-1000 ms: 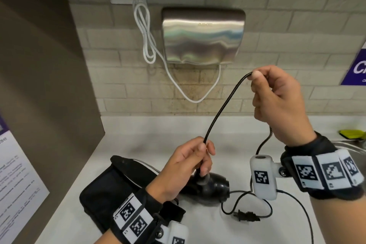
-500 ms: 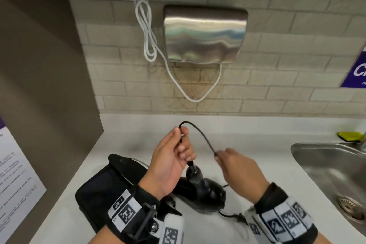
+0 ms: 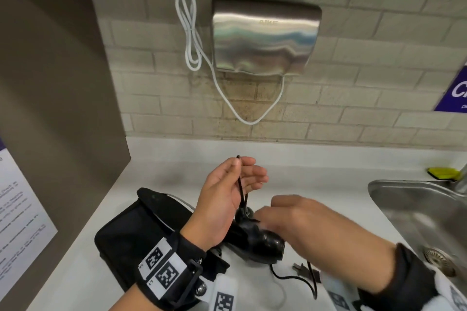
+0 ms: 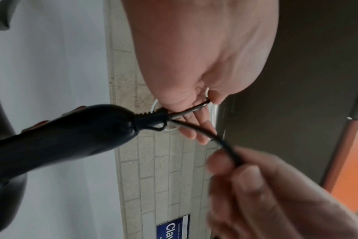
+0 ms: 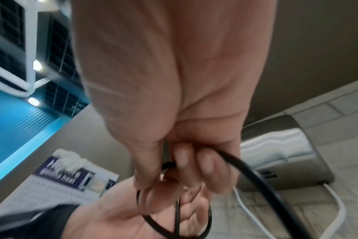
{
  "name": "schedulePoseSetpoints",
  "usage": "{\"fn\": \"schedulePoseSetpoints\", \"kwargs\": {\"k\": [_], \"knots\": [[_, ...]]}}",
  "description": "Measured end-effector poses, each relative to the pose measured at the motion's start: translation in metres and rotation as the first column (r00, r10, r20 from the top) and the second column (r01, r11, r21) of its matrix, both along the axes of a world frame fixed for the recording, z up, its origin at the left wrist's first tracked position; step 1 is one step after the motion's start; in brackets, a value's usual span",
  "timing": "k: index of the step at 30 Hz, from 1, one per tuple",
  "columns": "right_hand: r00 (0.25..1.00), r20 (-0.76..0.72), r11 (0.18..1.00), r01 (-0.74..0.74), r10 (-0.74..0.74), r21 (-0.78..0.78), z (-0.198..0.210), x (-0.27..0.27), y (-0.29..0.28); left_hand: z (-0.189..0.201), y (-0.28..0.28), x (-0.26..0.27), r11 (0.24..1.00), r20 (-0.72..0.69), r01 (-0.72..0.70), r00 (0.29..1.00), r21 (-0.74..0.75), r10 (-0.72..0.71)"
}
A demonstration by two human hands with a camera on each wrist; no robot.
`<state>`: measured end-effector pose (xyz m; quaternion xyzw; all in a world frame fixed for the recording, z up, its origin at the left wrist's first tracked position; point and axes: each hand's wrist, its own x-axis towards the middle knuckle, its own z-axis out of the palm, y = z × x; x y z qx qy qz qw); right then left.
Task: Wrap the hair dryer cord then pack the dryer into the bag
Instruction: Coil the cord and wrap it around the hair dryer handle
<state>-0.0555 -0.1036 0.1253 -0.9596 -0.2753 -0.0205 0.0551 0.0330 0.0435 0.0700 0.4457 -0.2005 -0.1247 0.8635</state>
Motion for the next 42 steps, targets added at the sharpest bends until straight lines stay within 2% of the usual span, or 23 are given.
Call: {"fn": "schedulePoseSetpoints", "kwargs": {"k": [4, 7, 10, 13, 15, 19, 22, 25, 27, 30, 31, 32, 34, 35, 36, 38, 42], "knots": [[0.992, 0.104, 0.941, -0.099, 0.069, 0.322, 0.014, 0.013, -0.011, 0.003, 0.001, -0.010, 0.989, 0.102, 0.048, 0.993, 0.137, -0.062], [0.989, 0.135, 0.905, -0.111, 0.060, 0.411, 0.020, 0.025, -0.015, 0.002, 0.000, -0.016, 0.984, 0.172, 0.054, 0.981, 0.170, -0.084], [0.976, 0.216, 0.854, -0.083, -0.036, 0.514, 0.013, 0.034, -0.015, -0.003, 0.000, -0.017, 0.983, 0.188, 0.041, 0.979, 0.180, -0.075], [0.959, 0.232, 0.778, -0.019, -0.164, 0.628, 0.000, 0.042, -0.015, -0.006, 0.003, -0.014, 0.991, 0.159, 0.047, 0.985, 0.129, -0.067], [0.956, 0.195, 0.708, 0.020, -0.221, 0.706, -0.010, 0.046, -0.012, -0.007, 0.005, -0.014, 0.990, 0.157, 0.078, 0.983, 0.116, -0.096], [0.975, 0.029, 0.467, 0.079, -0.219, 0.880, -0.025, 0.050, -0.001, -0.009, 0.007, -0.013, 0.986, 0.151, 0.138, 0.977, 0.093, -0.151], [0.968, -0.032, 0.372, 0.126, -0.248, 0.920, -0.030, 0.052, 0.005, -0.011, 0.009, -0.010, 0.986, 0.113, 0.163, 0.979, 0.043, -0.167], [0.956, -0.177, 0.231, 0.231, -0.234, 0.945, -0.044, 0.054, 0.006, -0.012, 0.008, -0.010, 0.984, 0.034, 0.172, 0.985, -0.048, -0.170], [0.941, -0.246, 0.202, 0.294, -0.234, 0.934, -0.060, 0.051, 0.004, -0.012, 0.009, -0.009, 0.984, -0.025, 0.133, 0.990, -0.115, -0.137], [0.914, -0.280, 0.265, 0.359, -0.293, 0.895, -0.087, 0.035, 0.000, -0.014, 0.013, -0.005, 0.989, -0.104, 0.027, 0.994, -0.144, -0.042], [0.905, -0.270, 0.320, 0.376, -0.330, 0.870, -0.095, 0.029, -0.003, -0.015, 0.013, -0.005, 0.991, -0.116, -0.006, 0.993, -0.137, -0.010], [0.902, -0.231, 0.405, 0.376, -0.364, 0.834, -0.102, 0.021, -0.006, -0.015, 0.014, -0.004, 0.991, -0.116, -0.033, 0.993, -0.126, 0.019], [0.911, -0.095, 0.641, 0.353, -0.401, 0.682, -0.113, 0.003, -0.012, -0.015, 0.014, -0.005, 0.993, -0.091, -0.071, 0.994, -0.096, 0.062], [0.914, 0.000, 0.762, 0.337, -0.405, 0.553, -0.112, -0.006, -0.015, -0.015, 0.014, -0.005, 0.994, -0.072, -0.083, 0.994, -0.075, 0.078], [0.914, 0.063, 0.845, 0.341, -0.400, 0.411, -0.111, -0.014, -0.018, -0.015, 0.013, -0.005, 0.995, -0.052, -0.091, 0.995, -0.050, 0.088], [0.911, 0.157, 0.918, 0.352, -0.381, 0.184, -0.105, -0.022, -0.023, -0.015, 0.012, -0.006, 0.996, -0.023, -0.089, 0.996, 0.000, 0.089], [0.877, 0.413, 0.958, 0.284, -0.245, -0.034, -0.085, -0.033, -0.028, -0.016, 0.008, -0.010, 0.991, 0.047, -0.099, 0.994, 0.096, 0.095]]}}
